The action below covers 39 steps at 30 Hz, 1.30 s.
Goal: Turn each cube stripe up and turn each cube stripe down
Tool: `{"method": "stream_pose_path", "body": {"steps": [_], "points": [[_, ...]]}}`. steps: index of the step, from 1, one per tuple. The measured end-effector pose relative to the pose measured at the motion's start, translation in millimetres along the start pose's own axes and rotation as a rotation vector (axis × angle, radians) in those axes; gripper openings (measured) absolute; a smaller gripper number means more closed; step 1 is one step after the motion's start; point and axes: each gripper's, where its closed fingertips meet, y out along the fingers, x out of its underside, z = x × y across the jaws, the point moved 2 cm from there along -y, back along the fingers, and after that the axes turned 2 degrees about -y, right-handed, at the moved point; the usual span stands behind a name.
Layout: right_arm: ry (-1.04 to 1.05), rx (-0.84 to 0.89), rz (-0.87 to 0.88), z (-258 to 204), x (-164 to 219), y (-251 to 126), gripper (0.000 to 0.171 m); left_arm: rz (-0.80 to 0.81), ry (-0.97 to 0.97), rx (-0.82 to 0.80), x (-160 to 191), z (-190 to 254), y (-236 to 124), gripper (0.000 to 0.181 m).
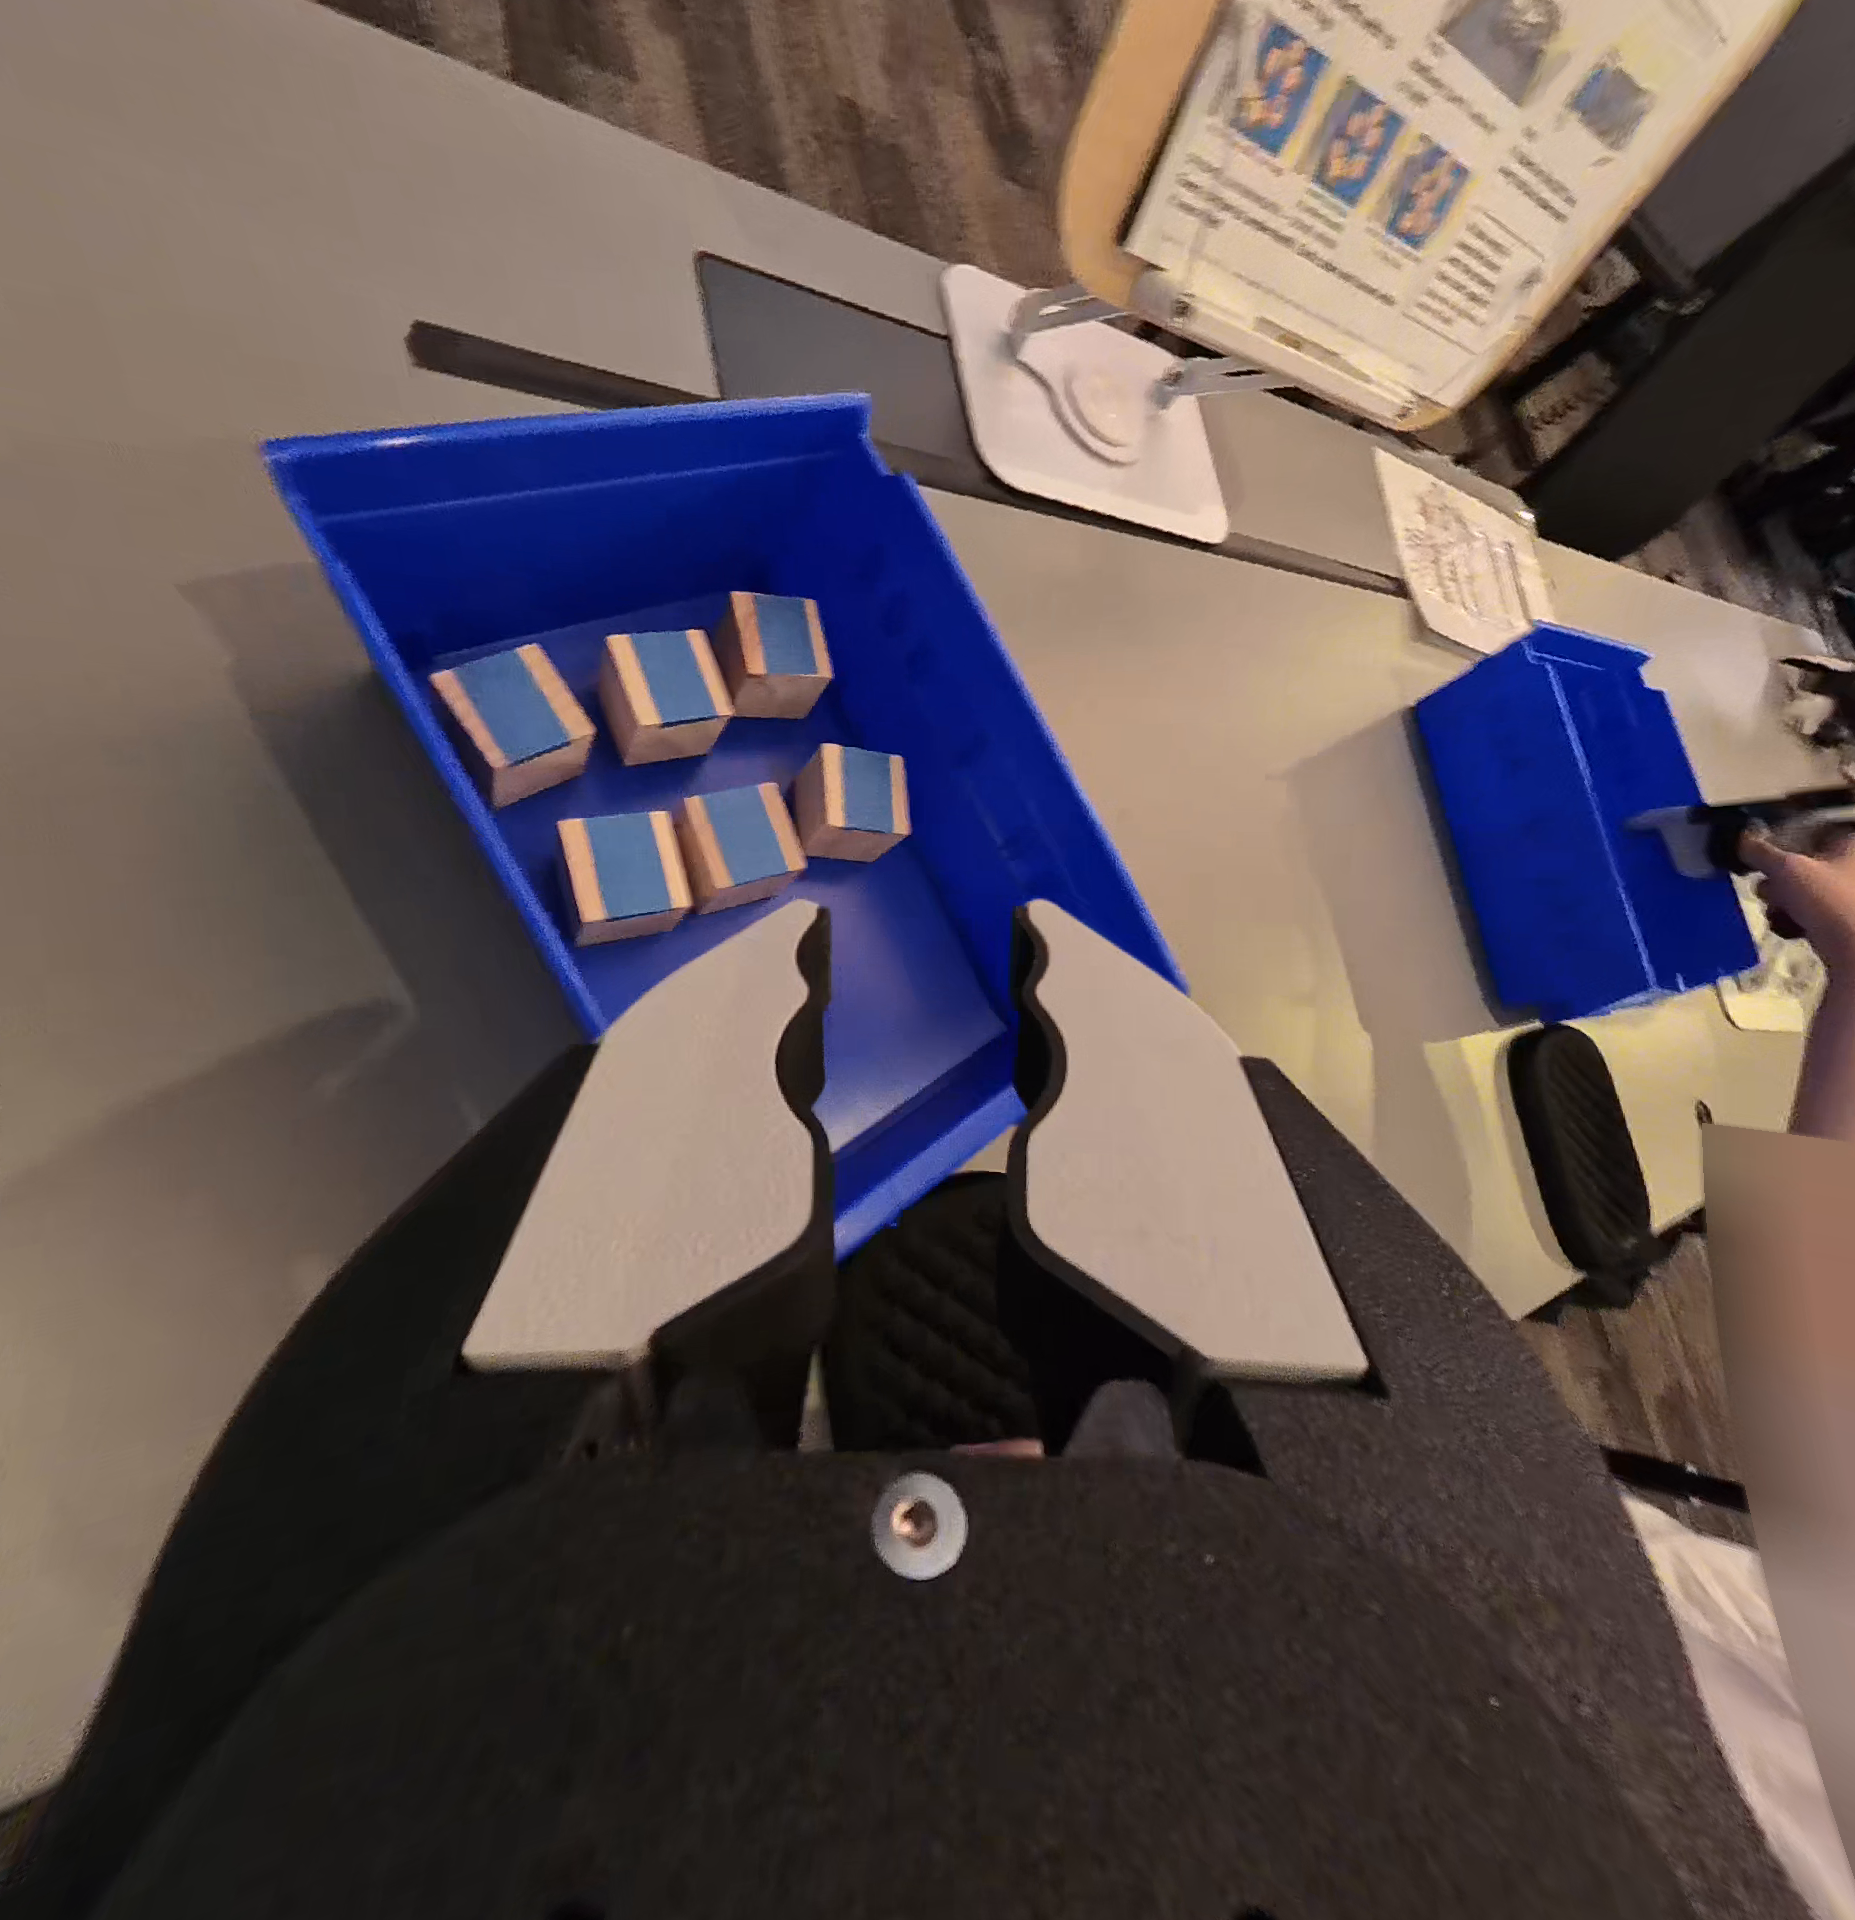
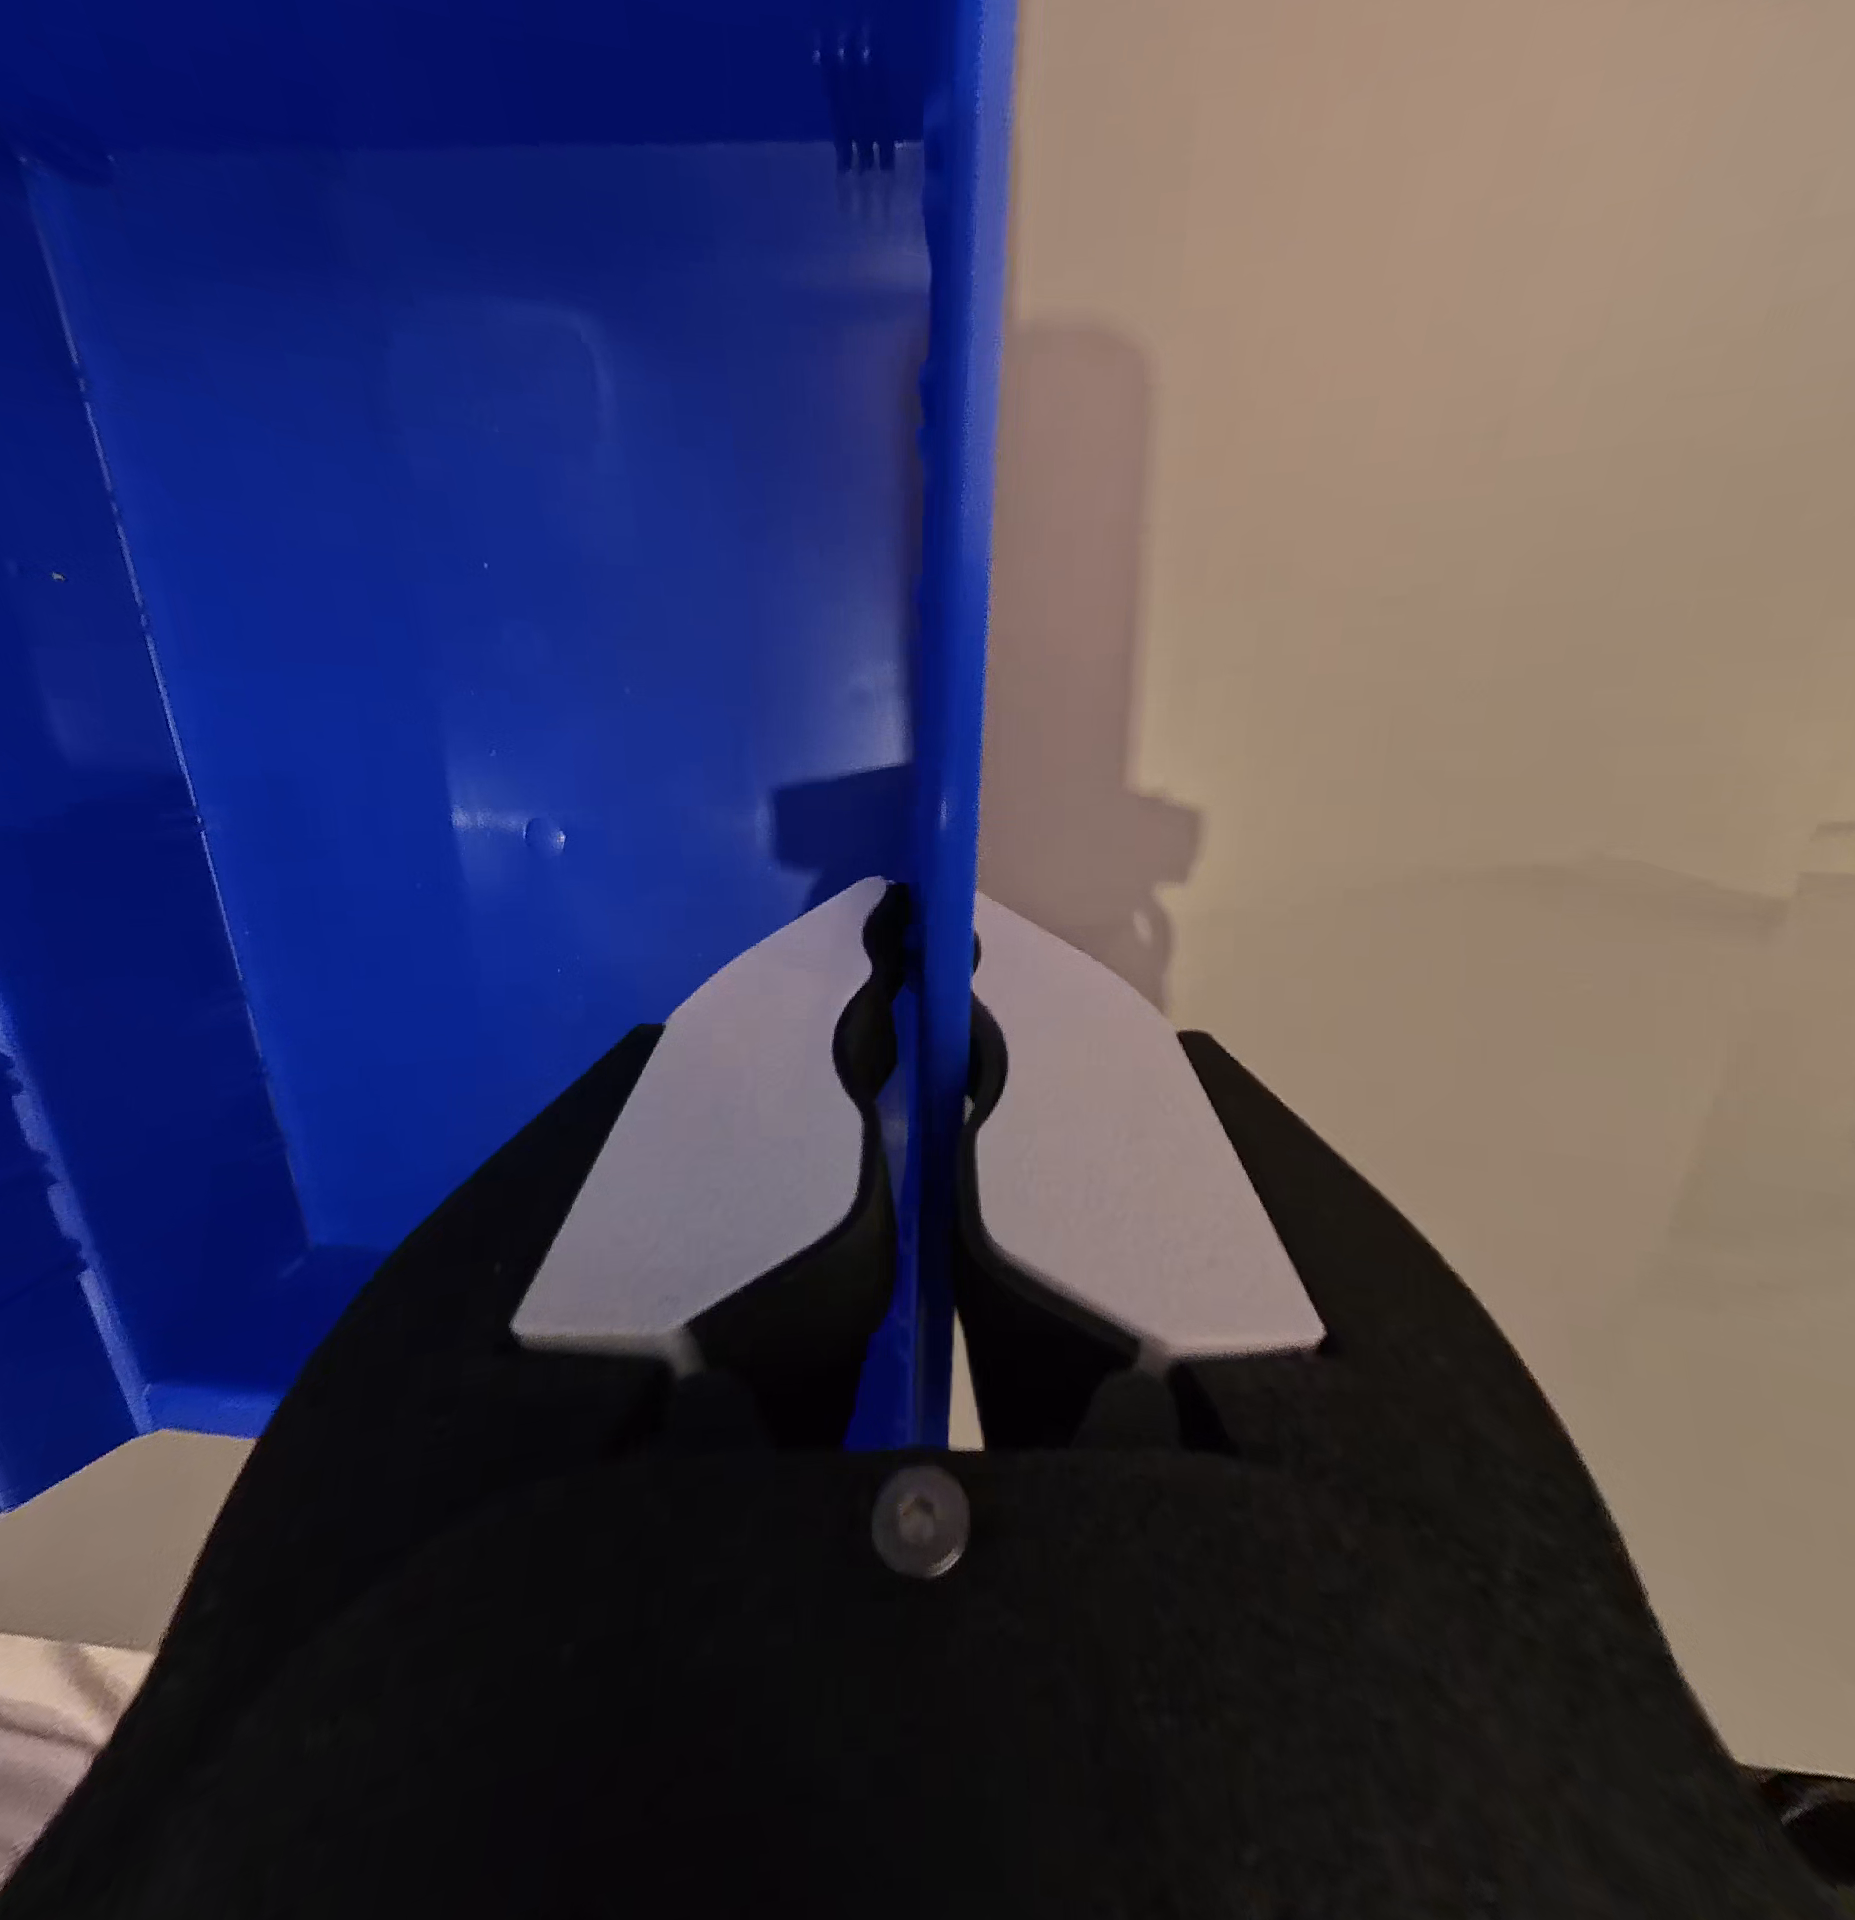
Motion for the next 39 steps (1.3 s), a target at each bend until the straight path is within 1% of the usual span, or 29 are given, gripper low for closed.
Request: {"method": "stream_pose_path", "body": {"steps": [2,4,5,6,8,11,13,15,18,22,25,26,28,29,31,39], "points": [[-0.006,0.037,0.057,3.3,-4.8,-5.4,0.026,-0.02,-0.048,-0.072,-1.2,-19.2,7.5,0.042],[0.002,0.084,0.14,6.2,-12.0,-17.2,0.034,-0.078,-0.102,-0.121,2.7,-36.4,19.3,0.054],[0.009,0.103,0.197,6.3,-17.5,-25.6,0.036,-0.109,-0.112,-0.141,4.4,-43.8,25.6,0.056],[0.012,0.105,0.269,3.4,-24.8,-35.2,0.036,-0.133,-0.118,-0.162,4.9,-50.9,31.8,0.056],[0.031,0.043,0.433,-11.3,-43.5,-57.4,0.035,-0.162,-0.144,-0.191,4.0,-62.6,43.1,0.056],[0.047,-0.142,0.662,-49.6,-70.5,-96.4,0.03,-0.204,-0.187,-0.258,5.9,-78.6,55.4,0.056],[0.02,-0.204,0.772,-72.1,-81.5,-119.9,0.029,-0.241,-0.21,-0.325,10.3,-90.6,59.8,0.056],[-0.023,-0.223,0.836,-89.9,-87.2,-136.1,0.027,-0.271,-0.233,-0.364,14.2,-99.8,64.8,0.055],[-0.068,-0.253,0.884,-110.5,-90.0,-146.7,0.027,-0.315,-0.247,-0.359,19.2,-106.7,77.3,0.049],[-0.097,-0.33,0.917,-127.7,-92.4,-144.0,0.025,-0.399,-0.251,-0.395,29.6,-112.7,87.6,0.044],[-0.124,-0.314,0.858,-126.9,-92.5,-131.4,0.025,-0.446,-0.25,-0.398,33.9,-111.7,96.1,0.032],[-0.128,-0.312,0.854,-125.8,-92.9,-128.5,0.025,-0.461,-0.245,-0.405,35.2,-111.7,98.2,0.031],[-0.128,-0.327,0.836,-124.2,-93.4,-123.0,0.025,-0.495,-0.226,-0.422,38.3,-111.3,101.5,0.021],[-0.124,-0.34,0.825,-123.3,-93.4,-120.8,0.026,-0.516,-0.213,-0.444,40.2,-112.6,101.5,0.018],[-0.115,-0.367,0.821,-122.4,-93.4,-118.6,0.025,-0.534,-0.187,-0.502,41.2,-117.7,100.0,0.006],[-0.097,-0.378,0.813,-116.9,-91.8,-115.3,0.025,-0.531,-0.191,-0.467,40.4,-118.0,101.1,0.004]]}}
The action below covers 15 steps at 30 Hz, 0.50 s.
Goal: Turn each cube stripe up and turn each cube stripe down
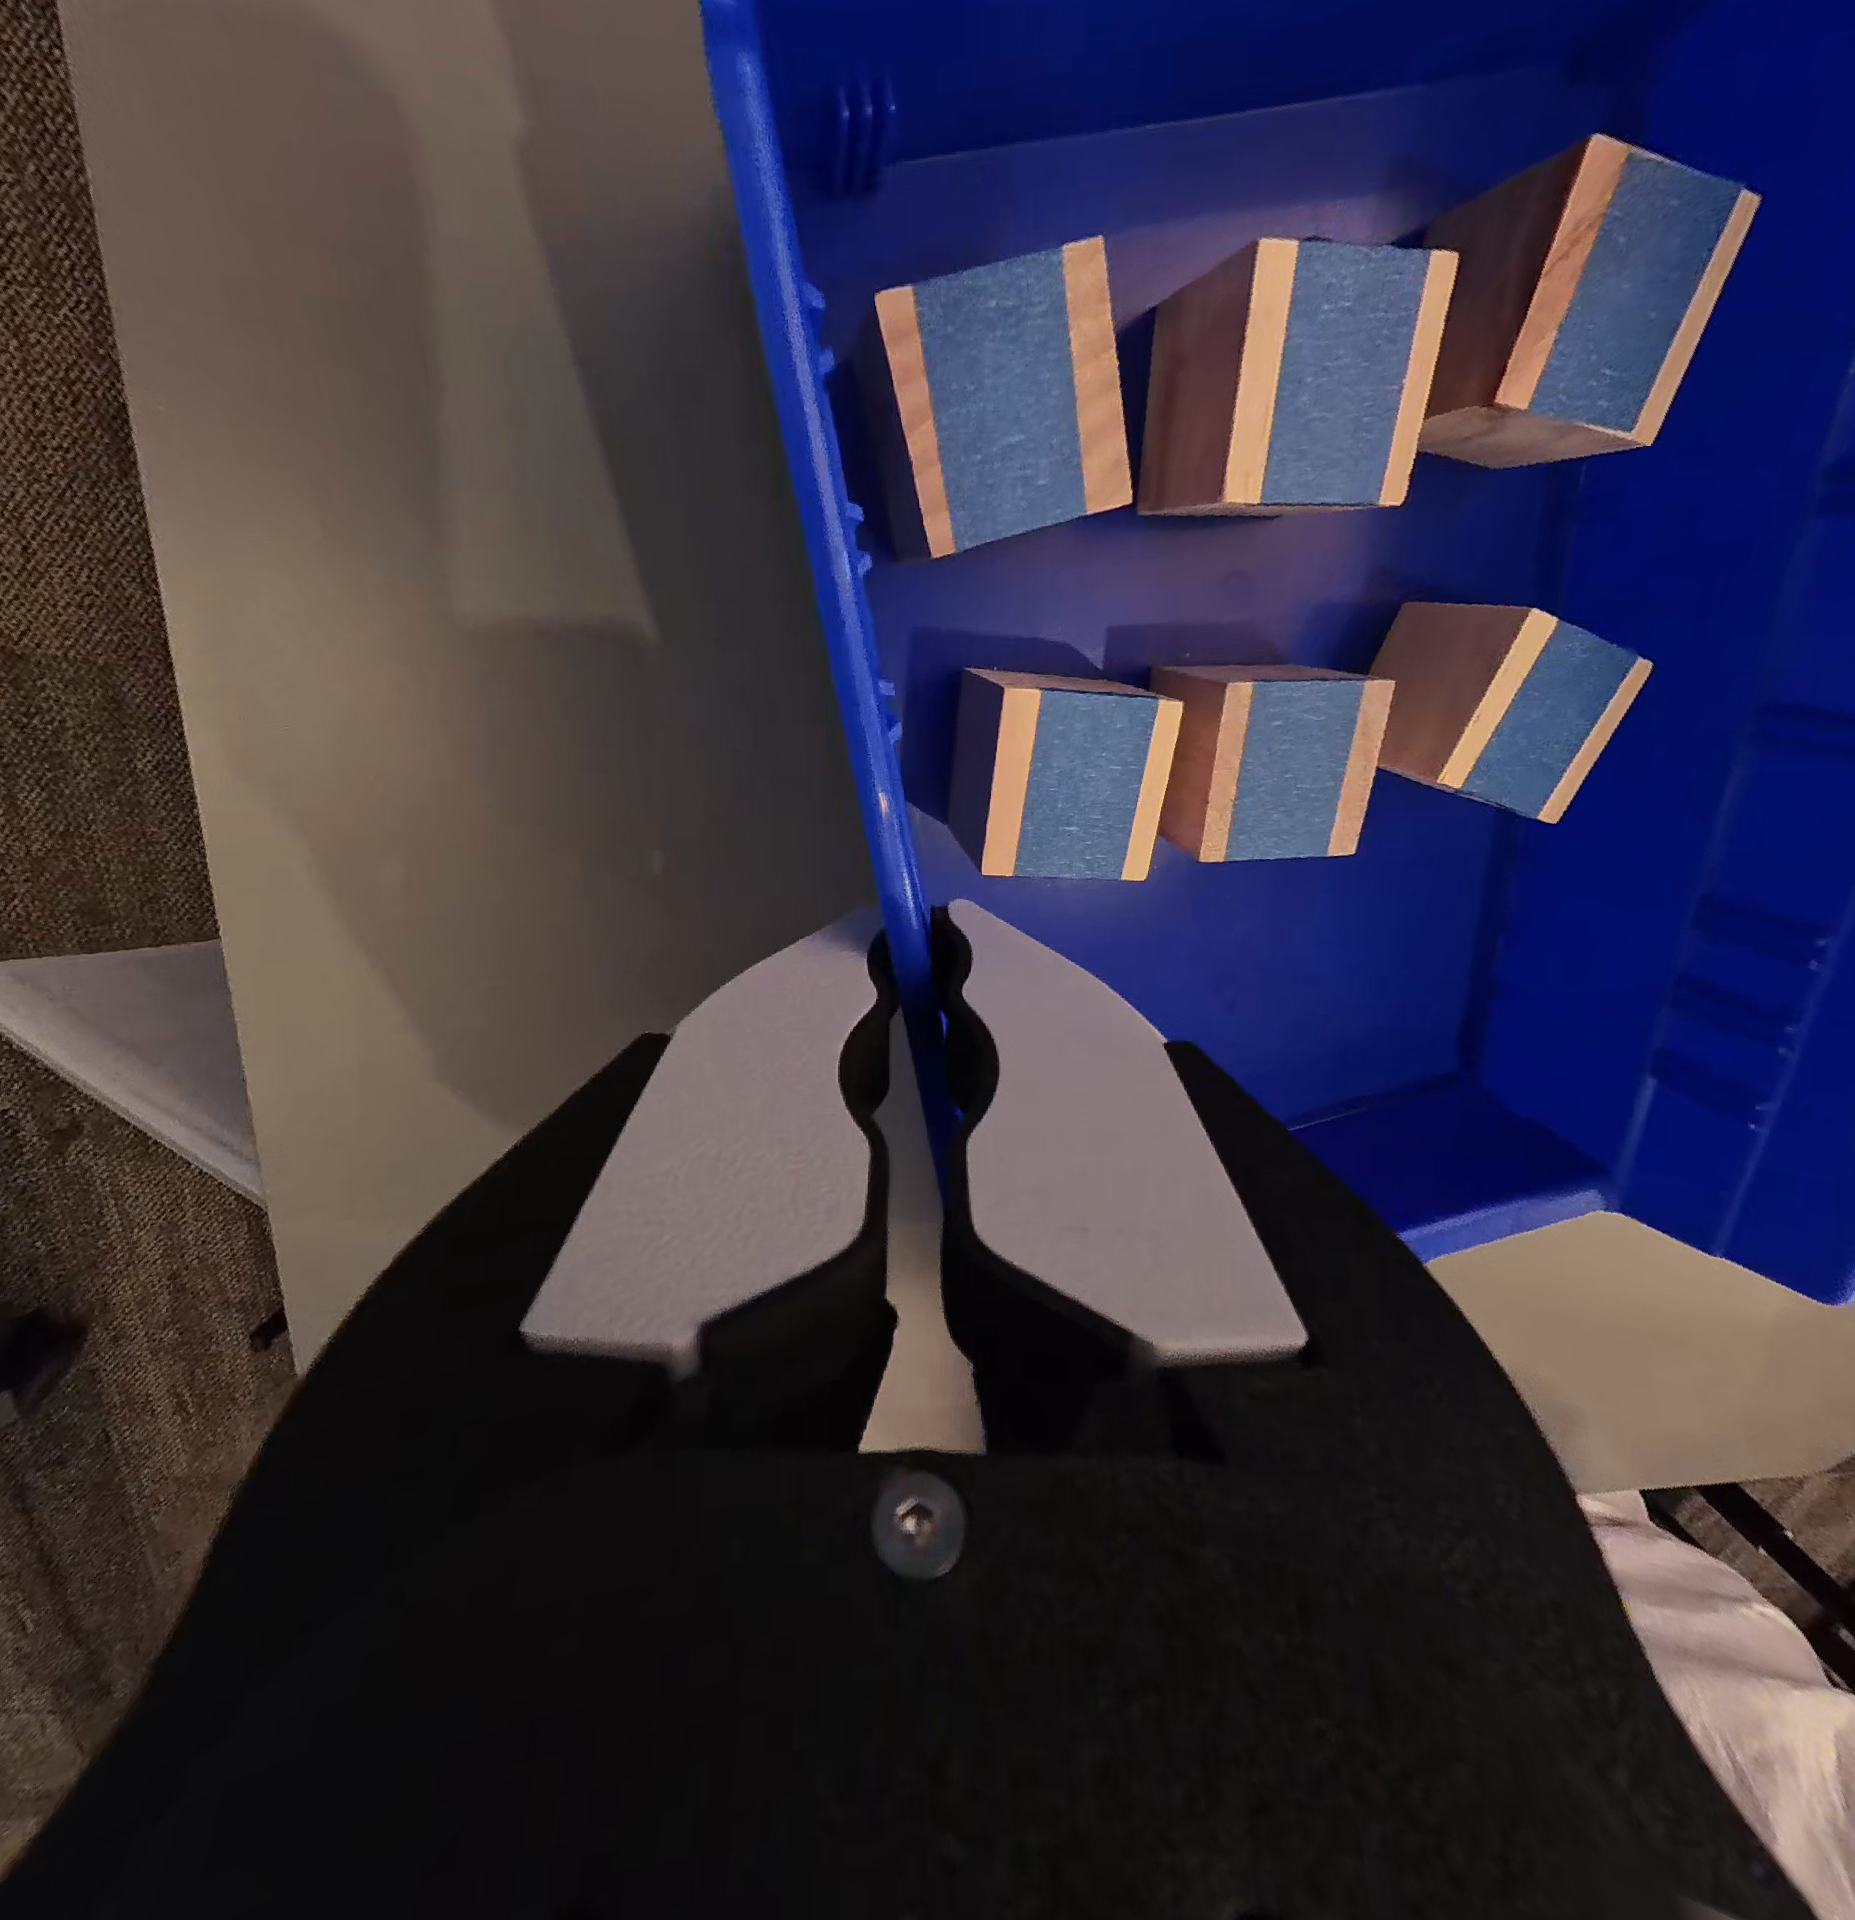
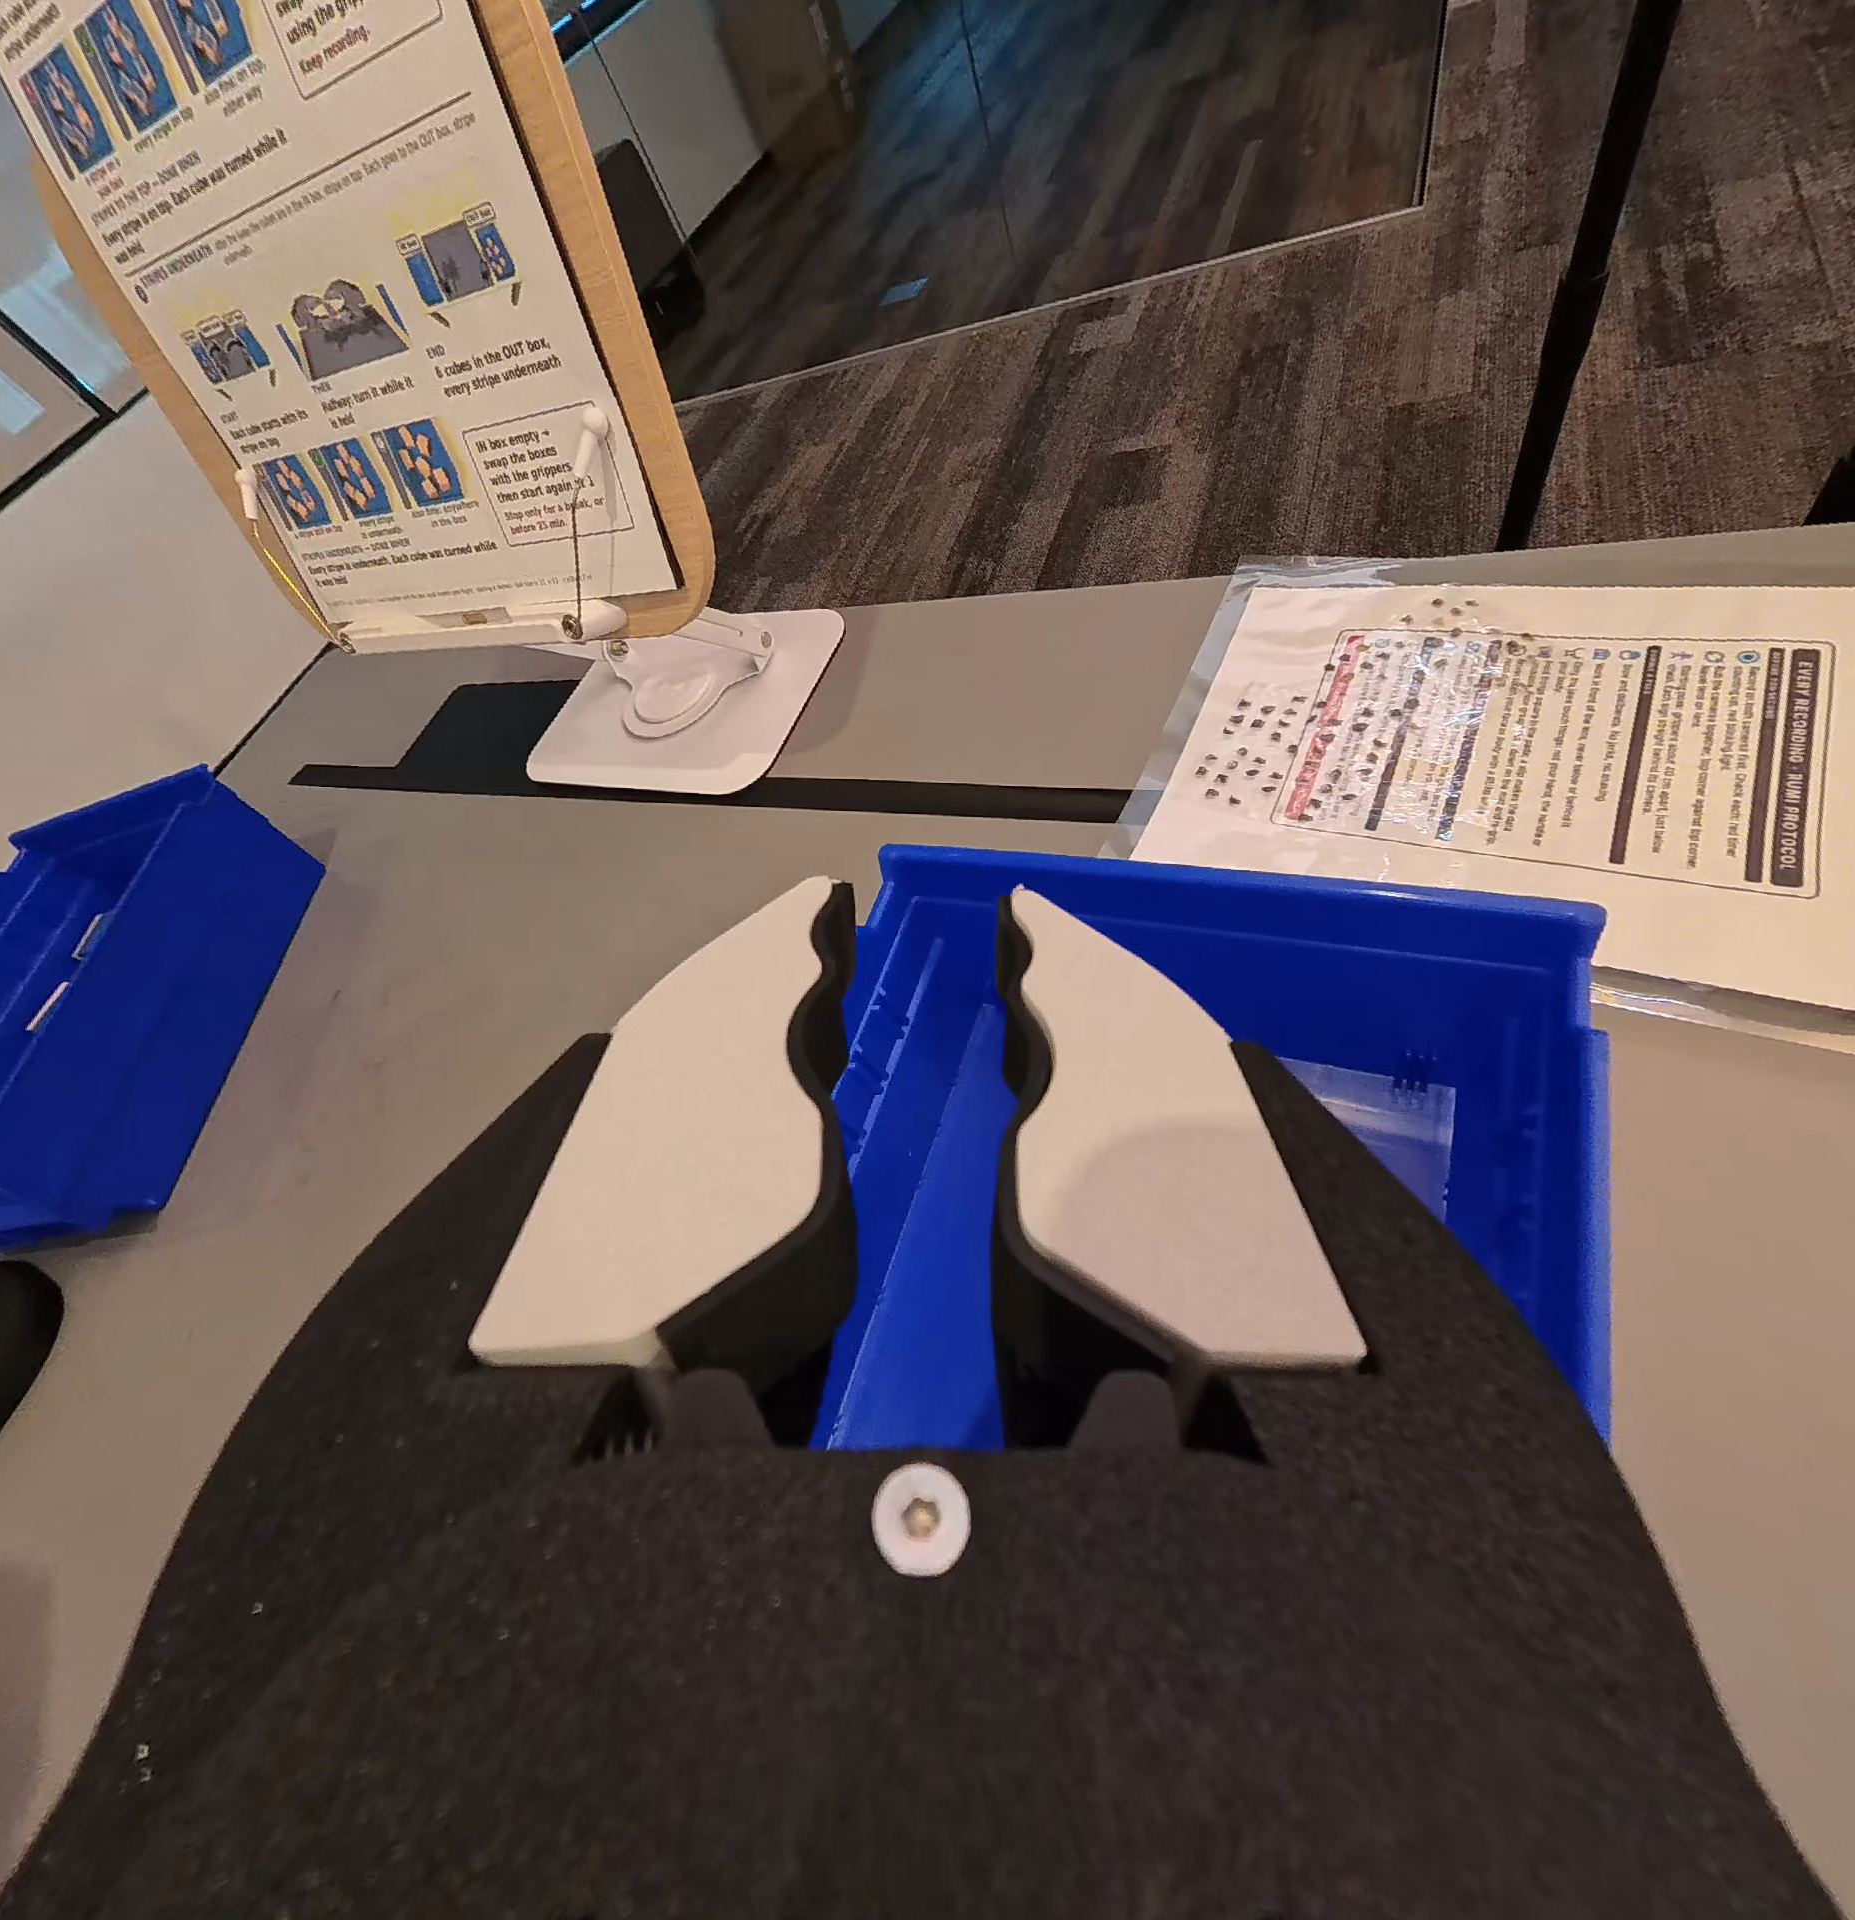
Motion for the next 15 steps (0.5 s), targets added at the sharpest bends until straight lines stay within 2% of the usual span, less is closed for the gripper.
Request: {"method": "stream_pose_path", "body": {"steps": [7,15], "points": [[0.019,-0.014,-0.01,1.9,3.3,-0.7,0.026,0.026,0.133,-0.032,-12.1,9.2,4.1,0.005],[0.022,-0.028,-0.024,2.1,5.8,1.2,0.026,0.084,0.377,0.007,-33.2,45.5,15.2,0.008]]}}
